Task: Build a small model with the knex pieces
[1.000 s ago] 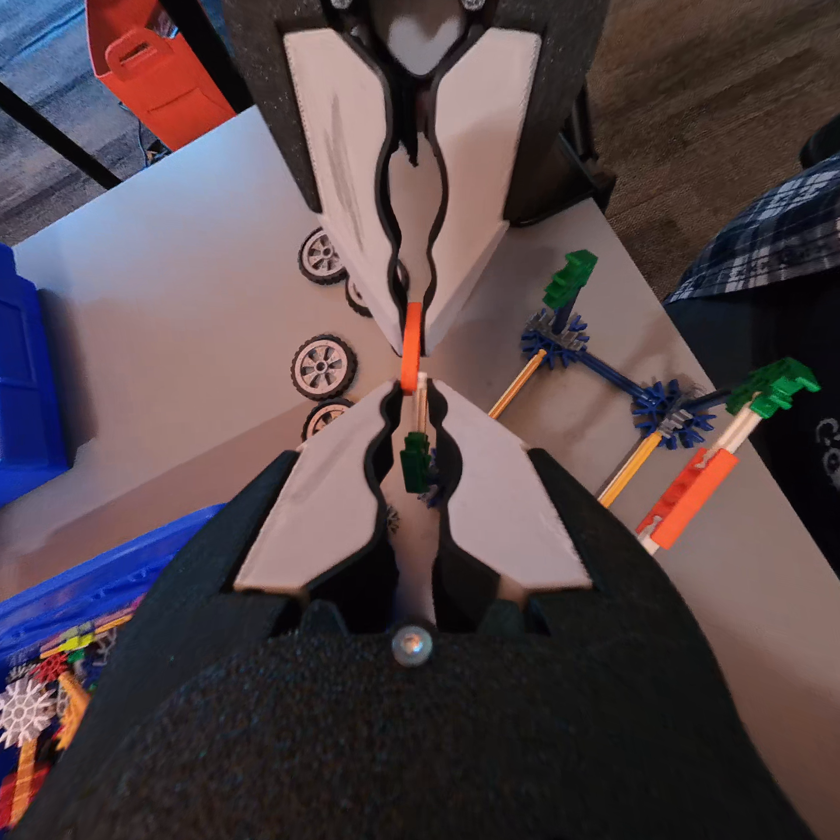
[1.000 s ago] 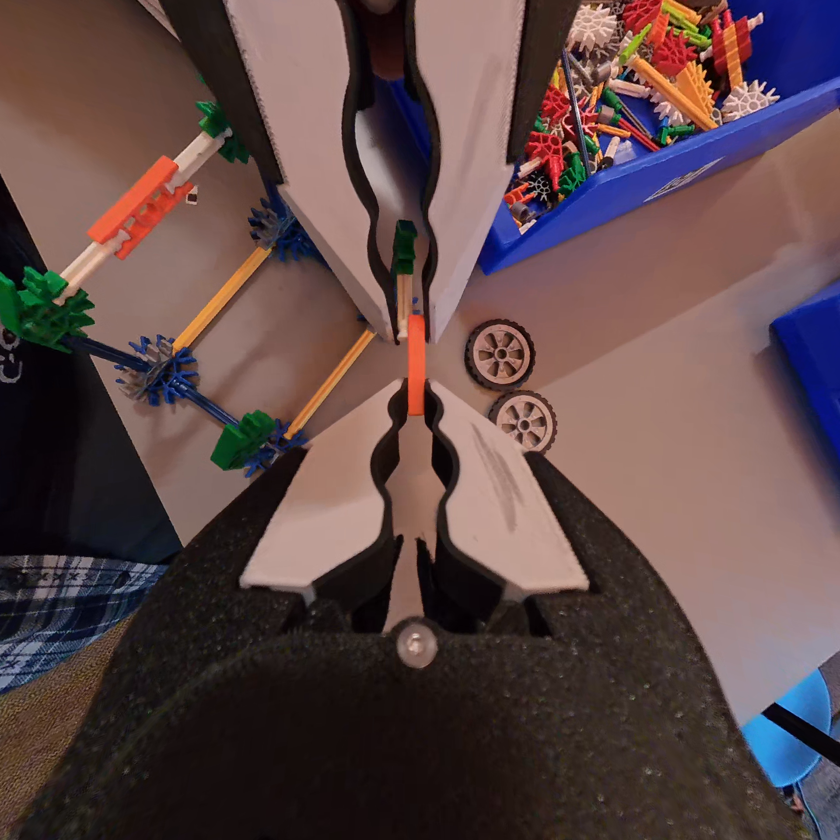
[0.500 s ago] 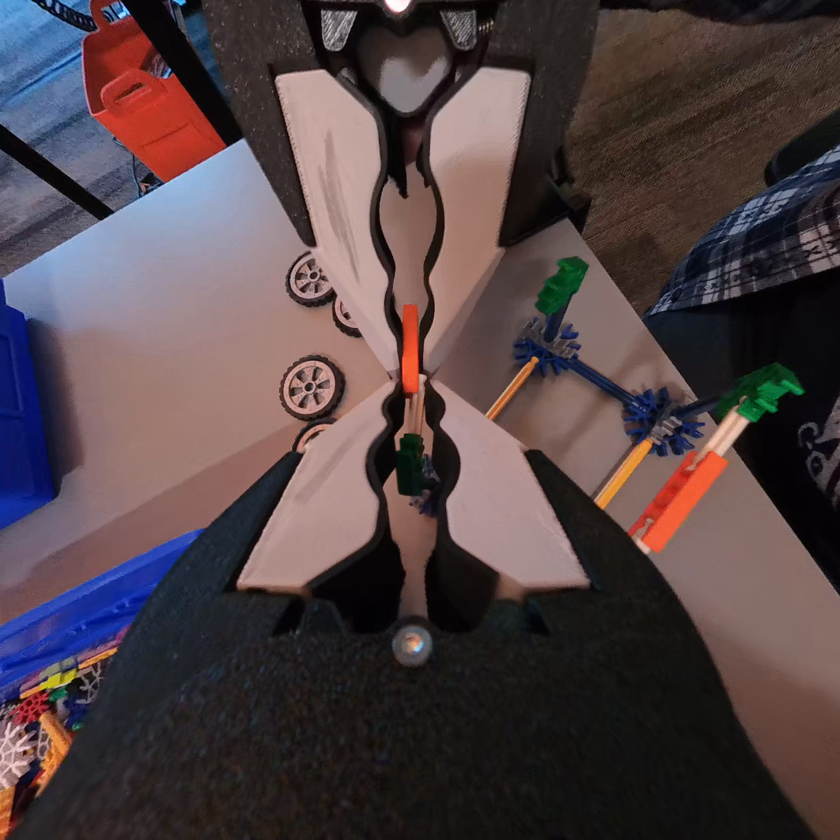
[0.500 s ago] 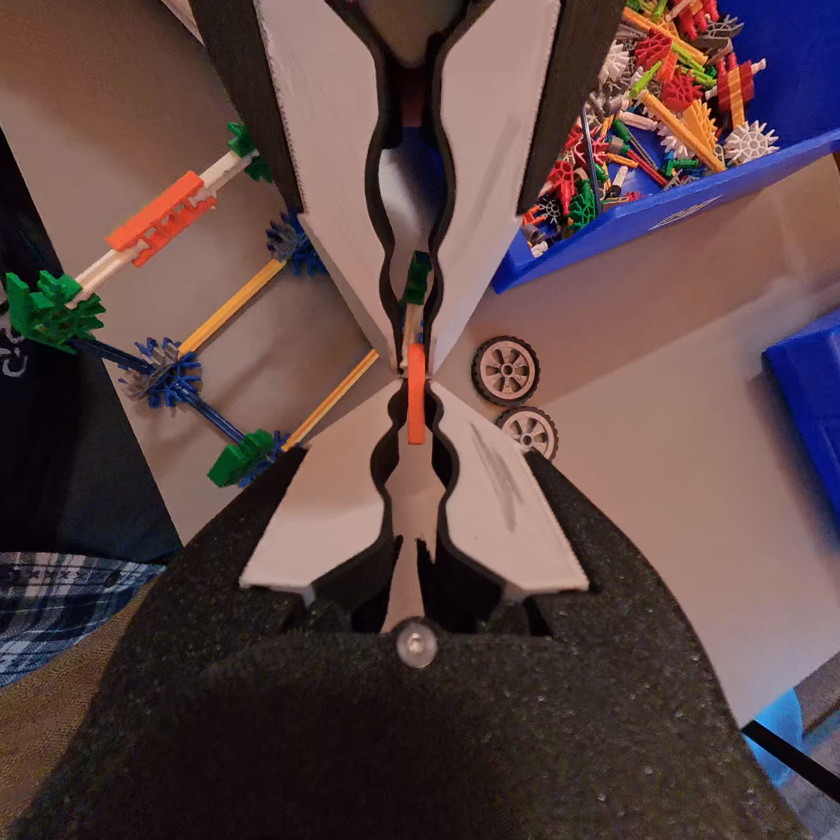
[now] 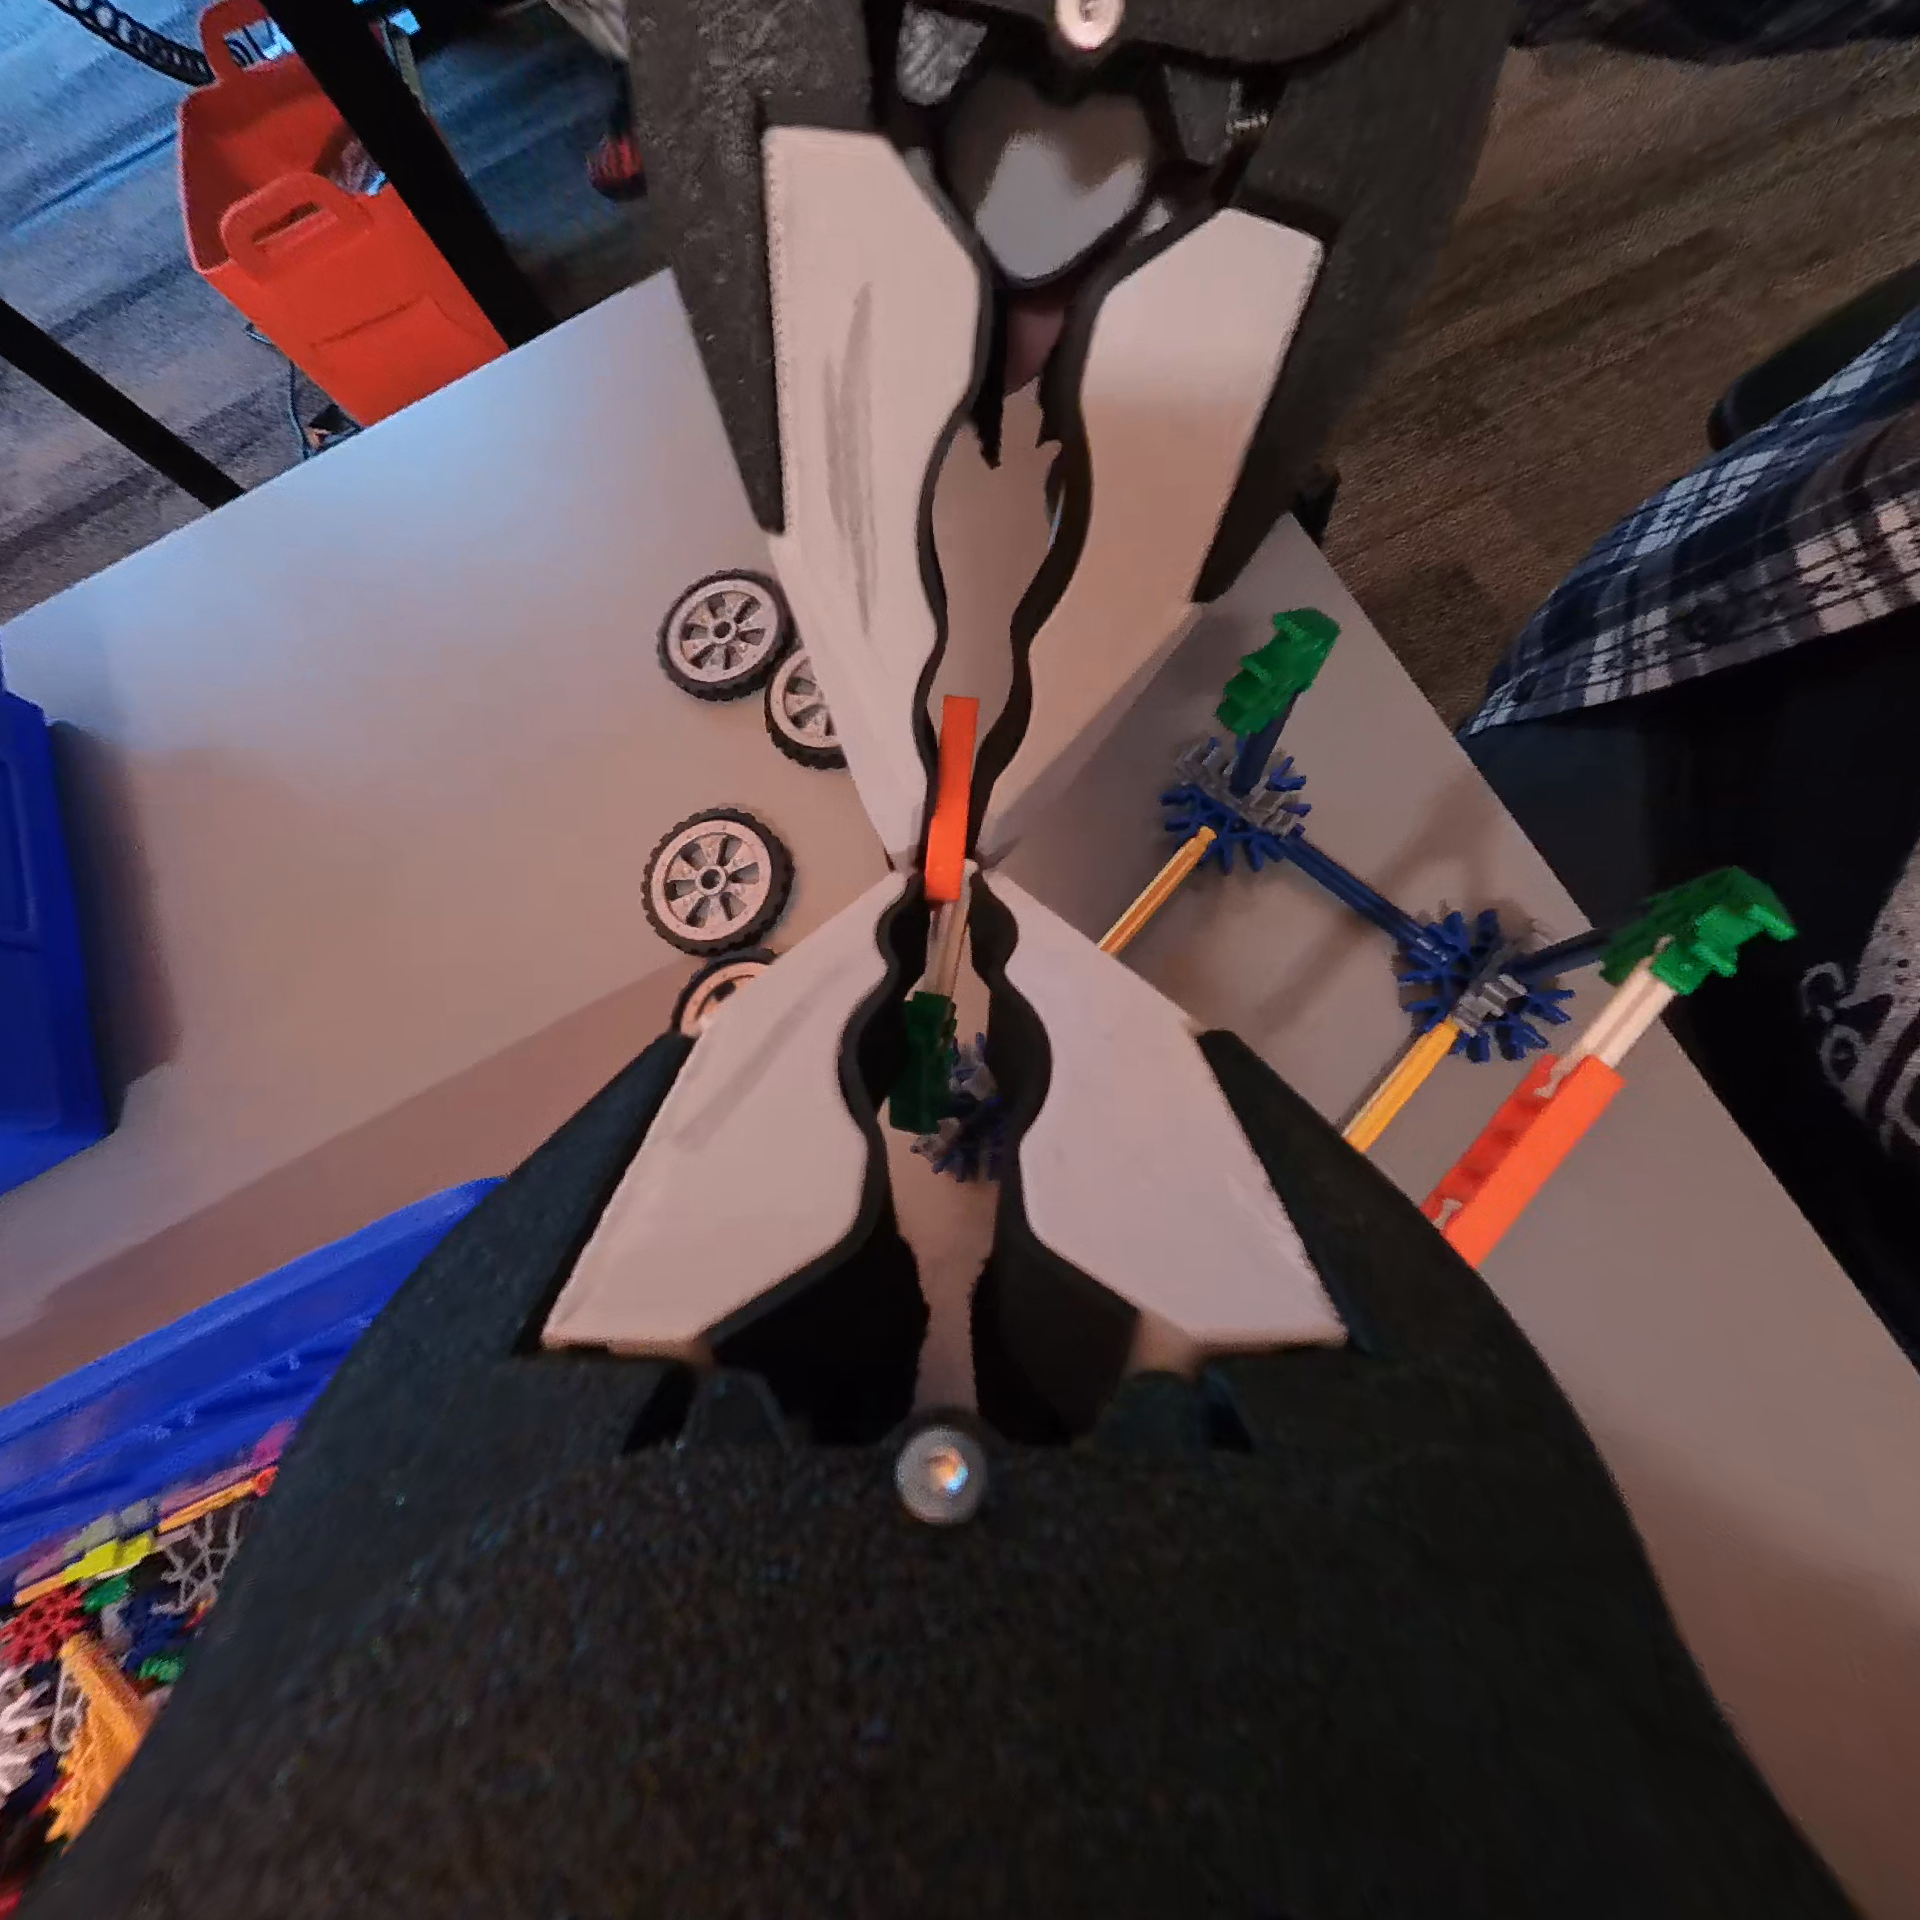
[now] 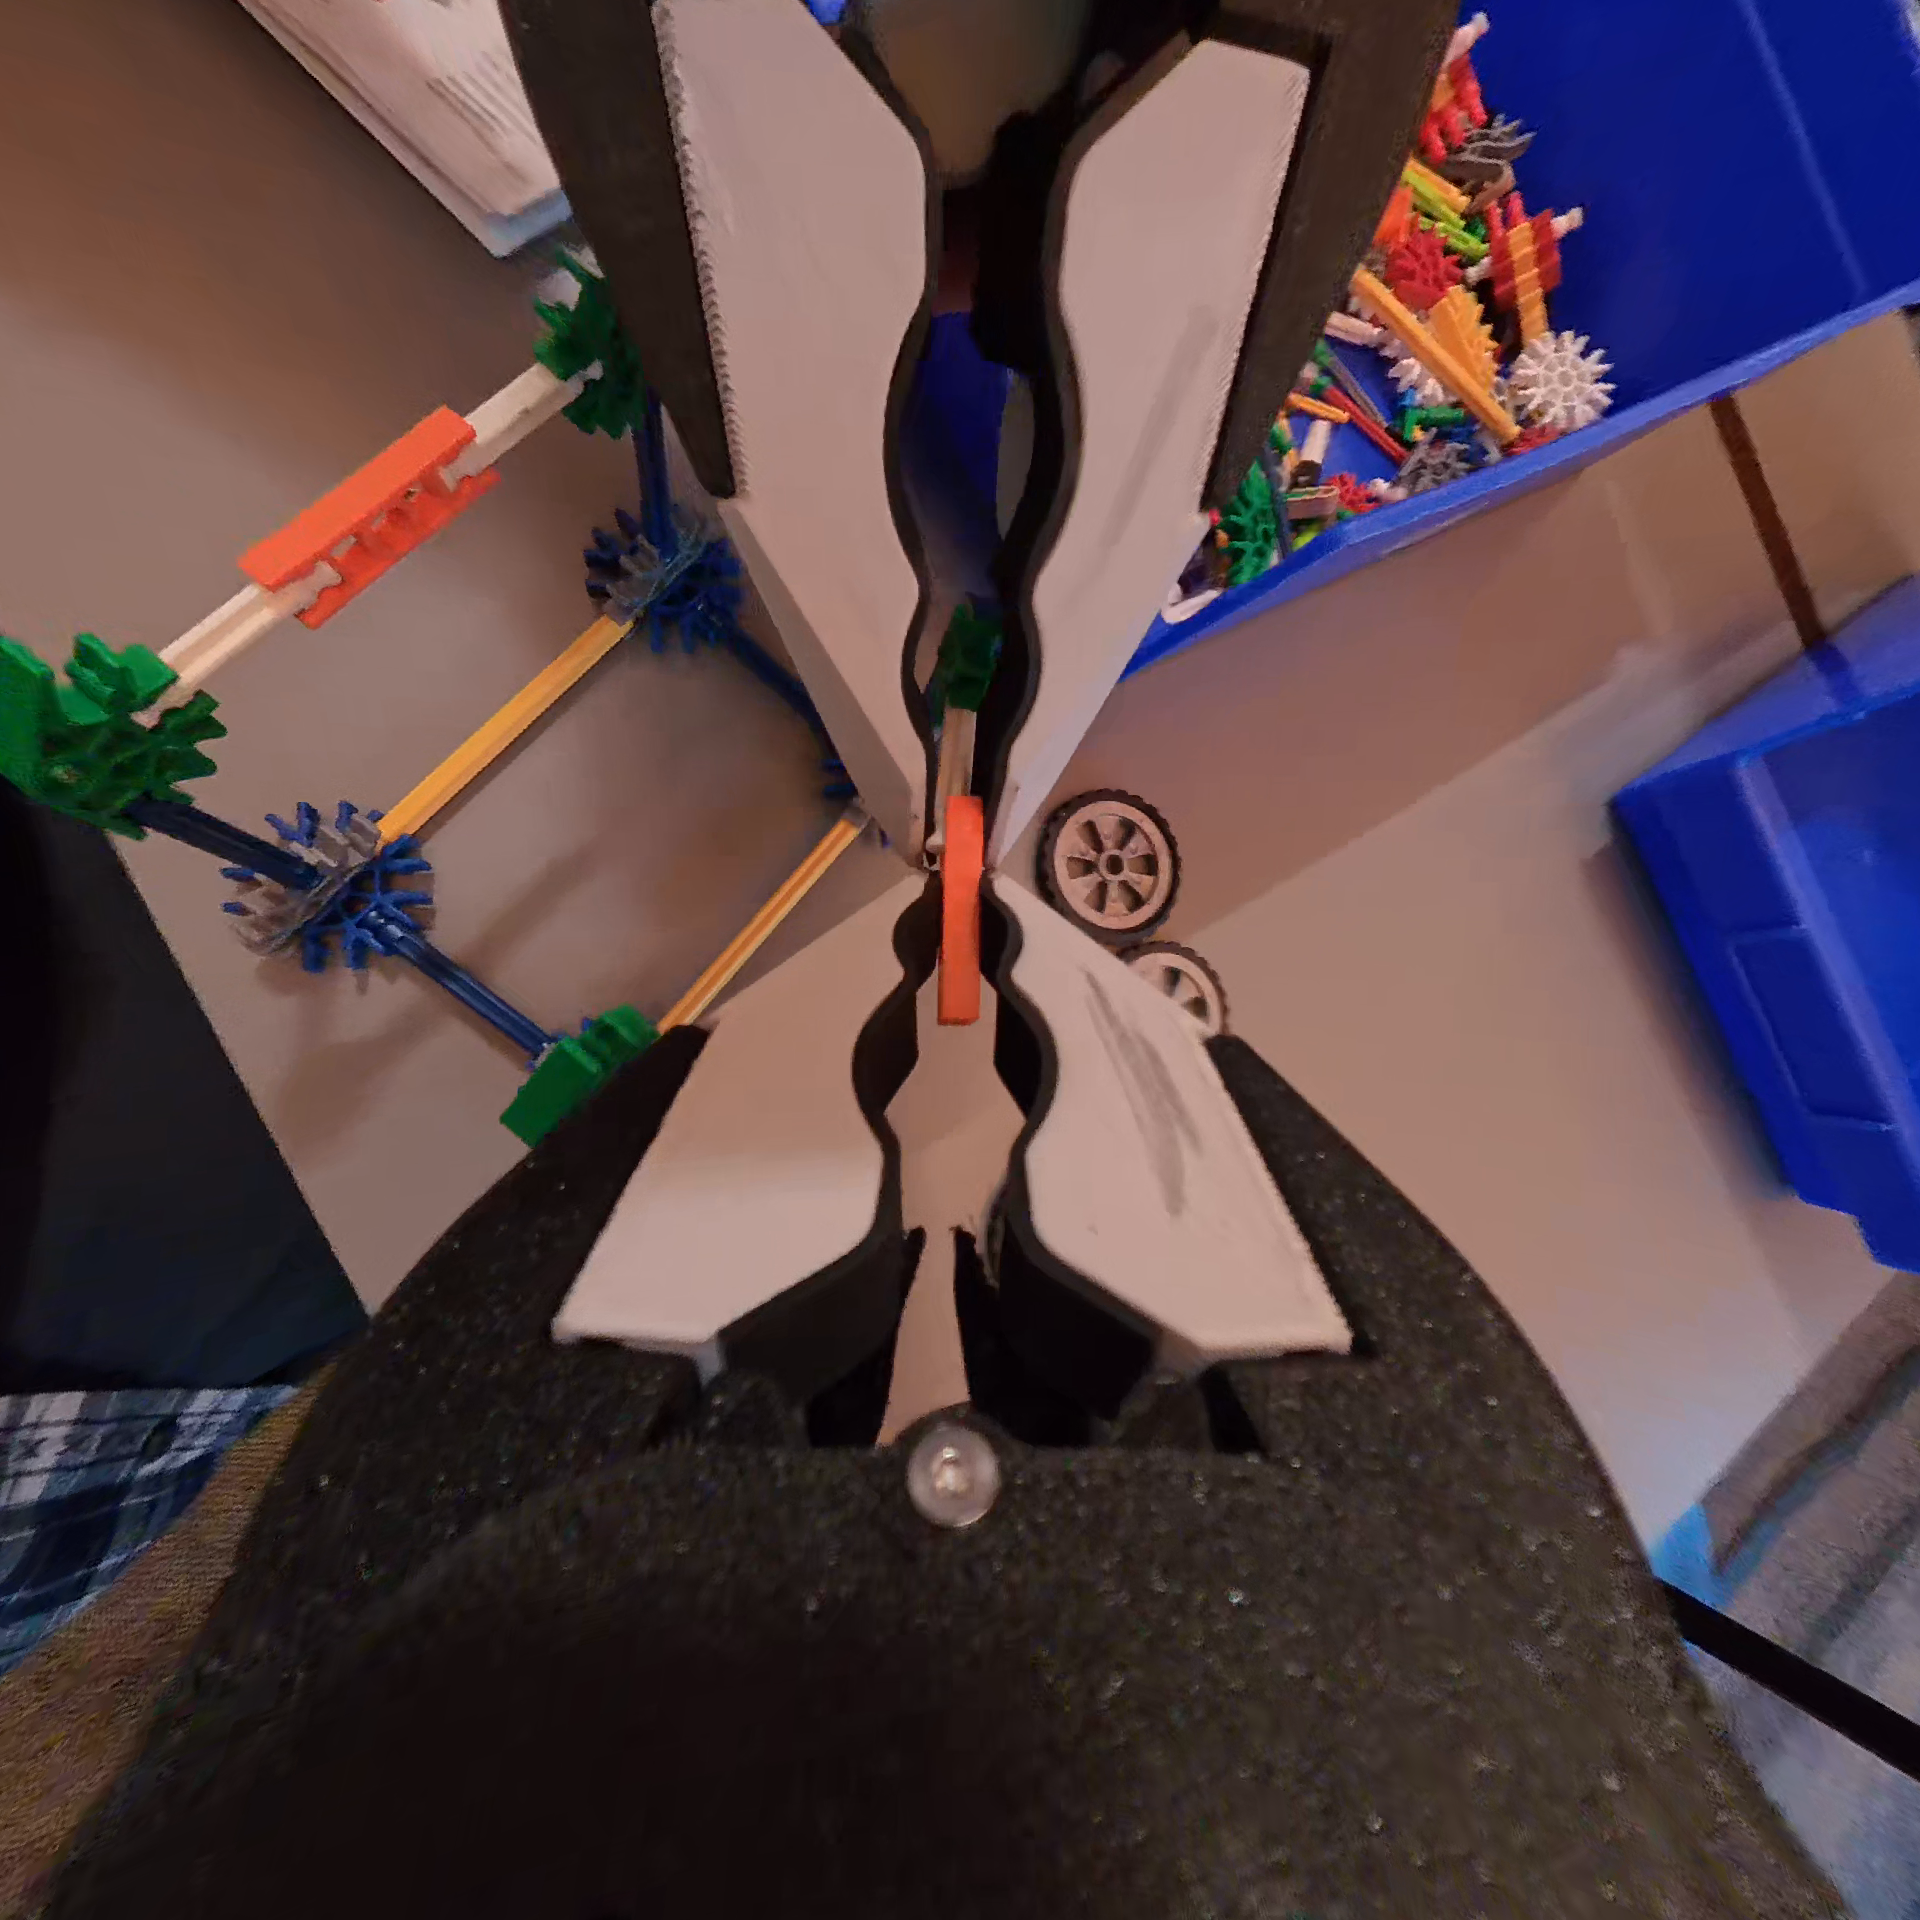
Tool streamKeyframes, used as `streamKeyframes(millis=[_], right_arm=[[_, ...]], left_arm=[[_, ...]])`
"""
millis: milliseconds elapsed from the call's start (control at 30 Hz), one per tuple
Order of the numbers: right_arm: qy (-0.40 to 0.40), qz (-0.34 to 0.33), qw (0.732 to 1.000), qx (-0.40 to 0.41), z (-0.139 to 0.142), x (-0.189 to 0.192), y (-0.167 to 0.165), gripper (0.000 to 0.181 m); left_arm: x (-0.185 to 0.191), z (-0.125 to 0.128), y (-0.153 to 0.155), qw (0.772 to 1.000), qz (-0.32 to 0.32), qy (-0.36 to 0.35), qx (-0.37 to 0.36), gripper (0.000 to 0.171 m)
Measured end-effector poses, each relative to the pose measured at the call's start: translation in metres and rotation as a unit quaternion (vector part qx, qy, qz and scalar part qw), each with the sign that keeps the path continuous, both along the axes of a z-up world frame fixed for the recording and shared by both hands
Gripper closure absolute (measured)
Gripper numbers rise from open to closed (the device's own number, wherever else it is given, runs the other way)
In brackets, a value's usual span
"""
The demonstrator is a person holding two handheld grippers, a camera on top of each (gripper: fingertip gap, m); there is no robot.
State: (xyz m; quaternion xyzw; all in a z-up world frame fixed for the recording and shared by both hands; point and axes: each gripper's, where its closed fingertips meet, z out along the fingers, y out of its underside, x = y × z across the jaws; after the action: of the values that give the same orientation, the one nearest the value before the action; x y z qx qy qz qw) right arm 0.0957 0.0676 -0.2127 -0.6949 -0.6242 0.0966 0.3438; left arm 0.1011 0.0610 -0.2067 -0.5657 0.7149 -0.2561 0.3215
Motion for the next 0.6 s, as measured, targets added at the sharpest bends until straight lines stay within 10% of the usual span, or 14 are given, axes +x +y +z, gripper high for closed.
streamKeyframes(millis=[400,600], right_arm=[[-0.014,-0.03,0.999,-0.004,-0.005,0.005,0.008,0.169],[0.02,-0.045,0.999,-0.018,0.004,0.011,0.007,0.14]], left_arm=[[0.002,-0.007,0.006,0.999,0.042,0.014,-0.001,0.165],[-0.03,0.027,0.022,0.995,0.088,0.001,0.037,0.131]])
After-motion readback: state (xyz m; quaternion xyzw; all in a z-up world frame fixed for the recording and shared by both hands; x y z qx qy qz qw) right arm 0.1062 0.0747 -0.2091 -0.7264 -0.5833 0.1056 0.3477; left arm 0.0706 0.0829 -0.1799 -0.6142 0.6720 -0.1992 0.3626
